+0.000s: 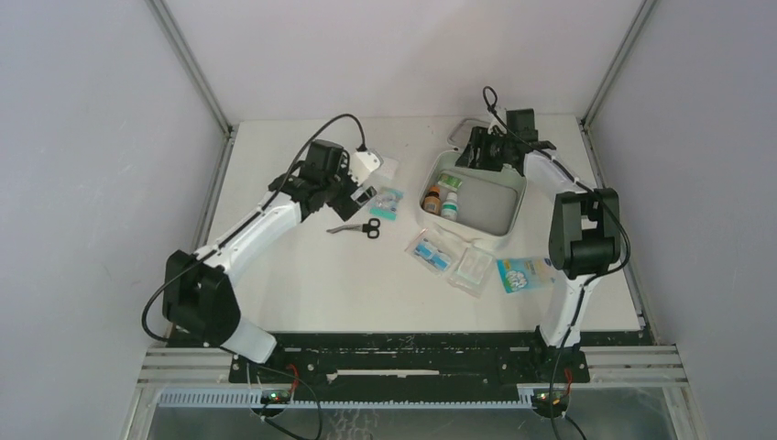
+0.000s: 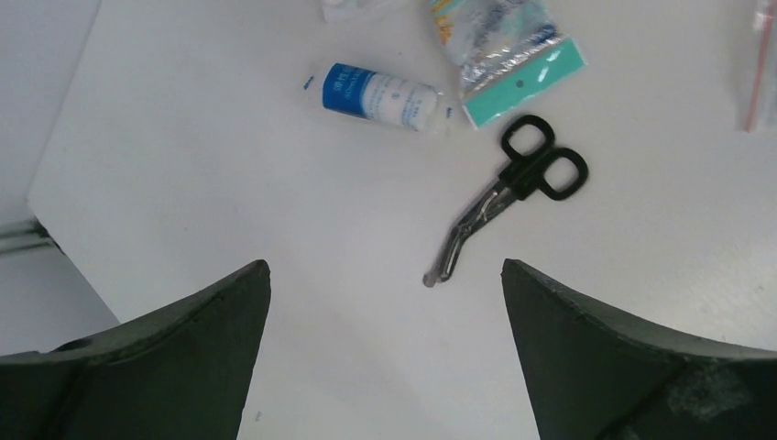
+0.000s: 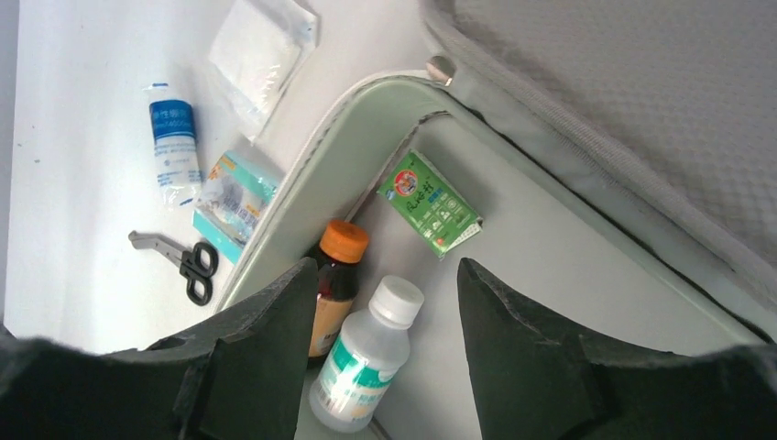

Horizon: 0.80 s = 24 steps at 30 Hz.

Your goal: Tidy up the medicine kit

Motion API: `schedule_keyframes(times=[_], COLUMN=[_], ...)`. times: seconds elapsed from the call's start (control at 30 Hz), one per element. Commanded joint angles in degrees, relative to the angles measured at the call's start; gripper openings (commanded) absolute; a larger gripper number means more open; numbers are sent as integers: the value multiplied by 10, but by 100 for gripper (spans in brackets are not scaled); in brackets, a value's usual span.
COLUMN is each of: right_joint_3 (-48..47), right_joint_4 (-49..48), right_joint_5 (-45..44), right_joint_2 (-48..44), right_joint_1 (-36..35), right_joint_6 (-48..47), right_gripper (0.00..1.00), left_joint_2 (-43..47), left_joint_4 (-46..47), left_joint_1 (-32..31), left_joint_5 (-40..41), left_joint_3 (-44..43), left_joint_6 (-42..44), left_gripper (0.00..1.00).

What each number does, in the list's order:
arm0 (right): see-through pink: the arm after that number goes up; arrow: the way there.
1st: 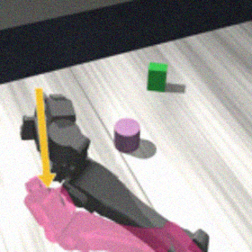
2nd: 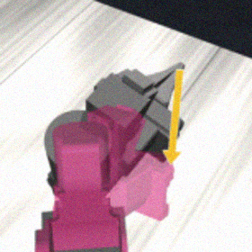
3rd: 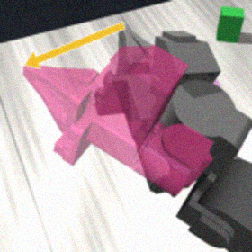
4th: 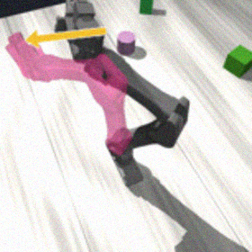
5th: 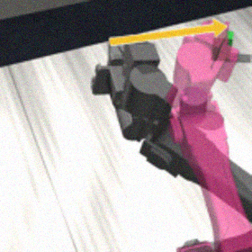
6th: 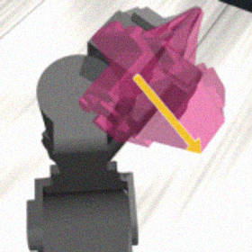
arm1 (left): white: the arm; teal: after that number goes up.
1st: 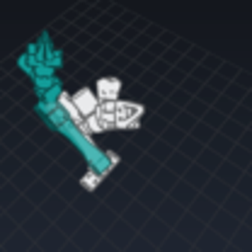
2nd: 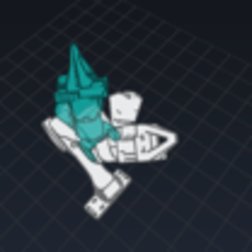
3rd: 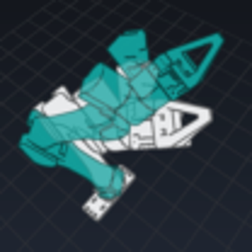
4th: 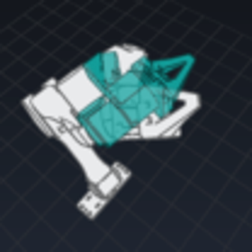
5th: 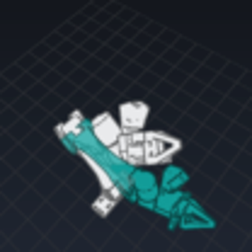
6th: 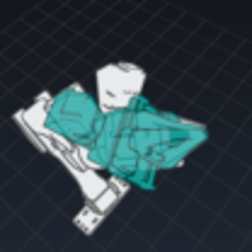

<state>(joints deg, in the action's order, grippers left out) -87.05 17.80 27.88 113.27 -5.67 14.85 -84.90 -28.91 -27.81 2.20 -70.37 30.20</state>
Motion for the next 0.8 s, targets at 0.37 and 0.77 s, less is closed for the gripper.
schedule_keyframes(times=[0.37,0.77], right_joint_3=[46,88], right_joint_4=[31,38], right_joint_5=[1,44], right_joint_2=[-151,-187], right_joint_1=[-23,-16], right_joint_6=[-67,-61], right_gripper=[59,59], left_joint_2=[-222,-341], left_joint_4=[42,61], left_joint_1=[110,111], left_joint_5=[-55,-90], left_joint_3=[-201,-256], left_joint_6=[-258,-356], left_gripper=[100,79])
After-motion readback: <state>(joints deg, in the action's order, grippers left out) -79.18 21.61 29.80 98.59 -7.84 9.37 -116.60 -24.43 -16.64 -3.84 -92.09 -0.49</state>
